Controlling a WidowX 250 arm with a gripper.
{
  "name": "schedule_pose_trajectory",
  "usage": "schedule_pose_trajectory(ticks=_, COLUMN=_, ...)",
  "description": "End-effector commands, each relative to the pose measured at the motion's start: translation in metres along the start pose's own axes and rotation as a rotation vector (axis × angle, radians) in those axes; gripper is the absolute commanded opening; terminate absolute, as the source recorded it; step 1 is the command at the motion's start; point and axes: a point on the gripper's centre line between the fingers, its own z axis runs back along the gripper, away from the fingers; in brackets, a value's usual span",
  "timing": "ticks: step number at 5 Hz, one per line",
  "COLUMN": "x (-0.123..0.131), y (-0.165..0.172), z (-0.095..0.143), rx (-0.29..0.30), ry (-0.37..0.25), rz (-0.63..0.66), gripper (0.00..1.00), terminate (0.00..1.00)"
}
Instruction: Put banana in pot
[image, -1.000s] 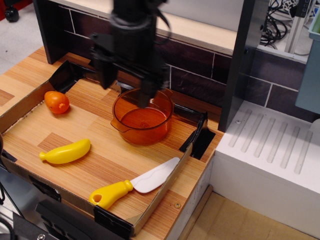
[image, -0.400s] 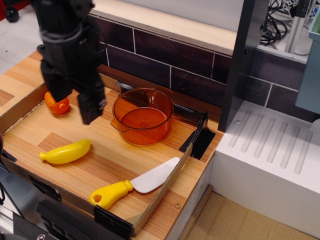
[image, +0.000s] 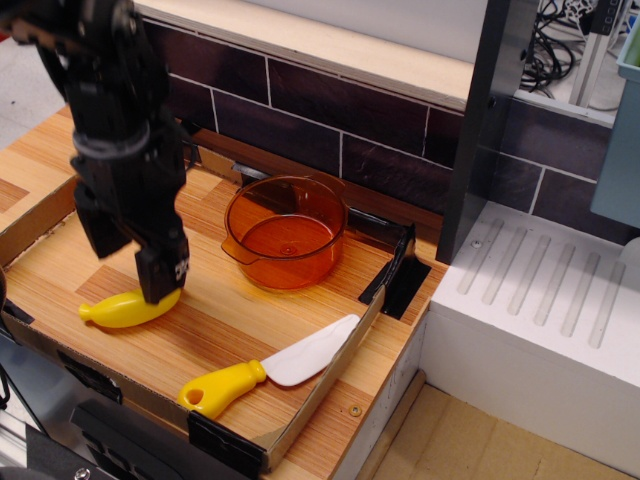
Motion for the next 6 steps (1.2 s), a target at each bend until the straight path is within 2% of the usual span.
schedule_pose_trajectory(ticks=1, x=0.0, y=0.007, z=-0.014, rx=0.015, ry=-0.019, rz=0.01, gripper=1.0, terminate=0.0)
schedule_pose_trajectory(ticks=2, x=-0.002, y=0.007, z=-0.02, rx=0.013, ry=-0.005, rz=0.011, gripper=1.0, terminate=0.0)
schedule_pose_trajectory(ticks=3, x=-0.005, y=0.004, z=-0.021, rx=0.019, ry=-0.008, rz=-0.012, gripper=0.0, terminate=0.0)
schedule_pose_trajectory(ticks=4, x=-0.006, y=0.003, z=-0.014, rx=0.016, ry=-0.025, rz=-0.025, gripper=0.0, terminate=0.0)
schedule_pose_trajectory(ticks=5, x=-0.005, y=0.001, z=0.007, rx=0.017, ry=-0.031, rz=-0.018, gripper=0.0, terminate=0.0)
schedule_pose_trajectory(ticks=6, x=0.006, y=0.0, z=0.038, rx=-0.01, ry=-0.067, rz=0.025, gripper=0.0, terminate=0.0)
